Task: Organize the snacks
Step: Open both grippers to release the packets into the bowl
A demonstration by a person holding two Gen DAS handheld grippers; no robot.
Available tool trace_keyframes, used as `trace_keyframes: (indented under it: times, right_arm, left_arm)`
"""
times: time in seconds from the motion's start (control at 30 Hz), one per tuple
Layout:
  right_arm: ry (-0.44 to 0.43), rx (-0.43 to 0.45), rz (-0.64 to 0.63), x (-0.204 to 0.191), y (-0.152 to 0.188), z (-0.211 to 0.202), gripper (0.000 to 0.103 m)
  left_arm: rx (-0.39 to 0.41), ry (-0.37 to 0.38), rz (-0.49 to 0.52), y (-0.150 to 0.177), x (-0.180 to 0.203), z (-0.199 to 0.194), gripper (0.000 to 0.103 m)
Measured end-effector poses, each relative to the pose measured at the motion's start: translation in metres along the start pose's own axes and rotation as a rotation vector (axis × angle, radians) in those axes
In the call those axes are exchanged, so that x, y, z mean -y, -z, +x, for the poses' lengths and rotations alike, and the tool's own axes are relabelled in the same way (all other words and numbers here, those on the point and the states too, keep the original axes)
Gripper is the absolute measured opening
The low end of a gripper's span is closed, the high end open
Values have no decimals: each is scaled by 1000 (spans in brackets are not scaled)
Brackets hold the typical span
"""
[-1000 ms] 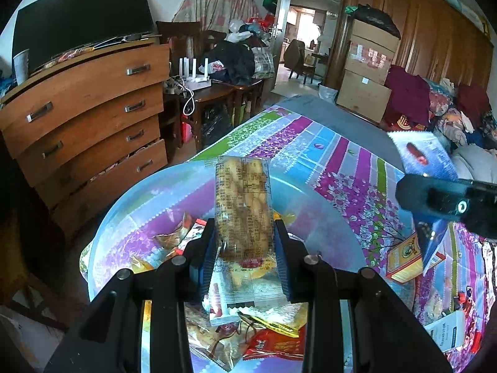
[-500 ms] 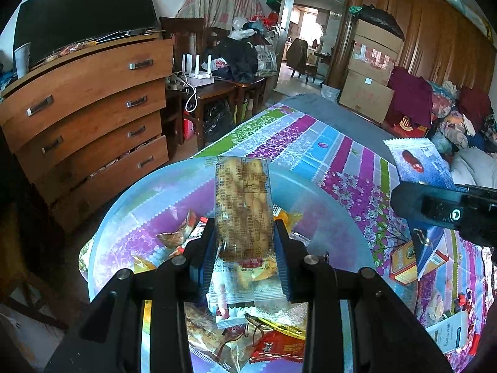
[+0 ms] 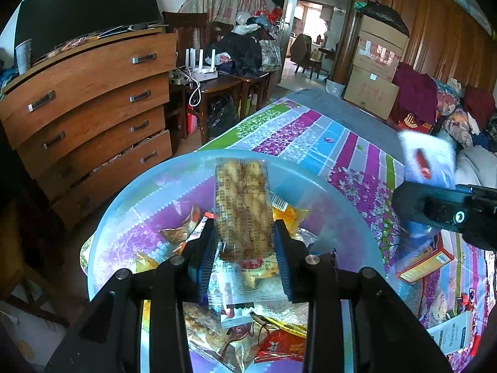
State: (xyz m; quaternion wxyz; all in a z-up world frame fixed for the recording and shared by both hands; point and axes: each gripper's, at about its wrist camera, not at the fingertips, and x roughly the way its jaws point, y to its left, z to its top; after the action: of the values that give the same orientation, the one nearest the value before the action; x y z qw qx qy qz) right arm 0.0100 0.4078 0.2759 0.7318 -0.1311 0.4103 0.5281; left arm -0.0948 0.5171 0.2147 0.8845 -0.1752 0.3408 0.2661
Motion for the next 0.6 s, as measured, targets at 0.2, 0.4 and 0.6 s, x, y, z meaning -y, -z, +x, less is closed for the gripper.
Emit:
trace_keyframes:
  times: [0.2, 0.4, 0.6]
  right_arm:
    - [-3, -2, 5, -1, 1, 1, 30]
    - [-1, 8, -9, -8, 0, 0, 57]
    - [-5, 12, -10, -9, 1, -2, 57]
  left_arm:
    - [12, -29, -6, 1, -2, -1, 52]
    - [20, -43, -16, 2, -3, -3, 59]
    - [23, -49, -20, 1, -6, -3, 62]
